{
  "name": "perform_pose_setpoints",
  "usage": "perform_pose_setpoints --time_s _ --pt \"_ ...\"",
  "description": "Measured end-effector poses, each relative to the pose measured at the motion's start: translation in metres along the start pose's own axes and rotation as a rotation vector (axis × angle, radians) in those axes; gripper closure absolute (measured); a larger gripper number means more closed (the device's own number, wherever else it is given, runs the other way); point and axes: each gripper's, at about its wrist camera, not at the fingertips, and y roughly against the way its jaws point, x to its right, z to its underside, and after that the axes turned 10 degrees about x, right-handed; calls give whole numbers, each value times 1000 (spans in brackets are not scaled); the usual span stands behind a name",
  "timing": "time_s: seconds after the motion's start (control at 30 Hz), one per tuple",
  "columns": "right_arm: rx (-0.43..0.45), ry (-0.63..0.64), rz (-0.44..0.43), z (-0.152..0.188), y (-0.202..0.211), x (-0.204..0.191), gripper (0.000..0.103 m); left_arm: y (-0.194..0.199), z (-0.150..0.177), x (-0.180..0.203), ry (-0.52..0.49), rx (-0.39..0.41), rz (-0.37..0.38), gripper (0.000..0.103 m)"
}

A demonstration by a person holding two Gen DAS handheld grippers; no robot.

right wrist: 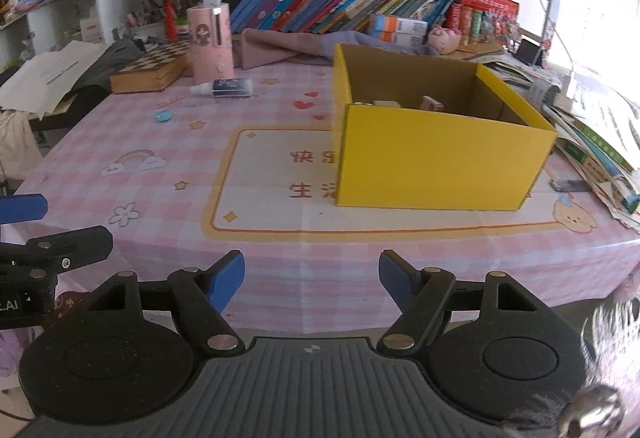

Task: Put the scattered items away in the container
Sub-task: 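Withdraw both open tools from the box back over the table, then move both open tools toward the blue clip and spray bottle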

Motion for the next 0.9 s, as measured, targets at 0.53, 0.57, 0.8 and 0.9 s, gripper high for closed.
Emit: perform_pose_setpoints --time_s 0.53,0.57,0.8,0.9 --pt "-6 59 -95 -9 -13 -28 30 5 0 -21 33 1 -74 18" --pt "-5 61 -99 -9 -14 -29 30 5 0 -21 33 1 -76 18" --pt "4 63 -119 -14 -23 -32 31 -3 -4 -25 27 1 -90 18" --pt "8 65 -128 -18 -30 -34 32 -8 -6 -26 22 5 -96 18"
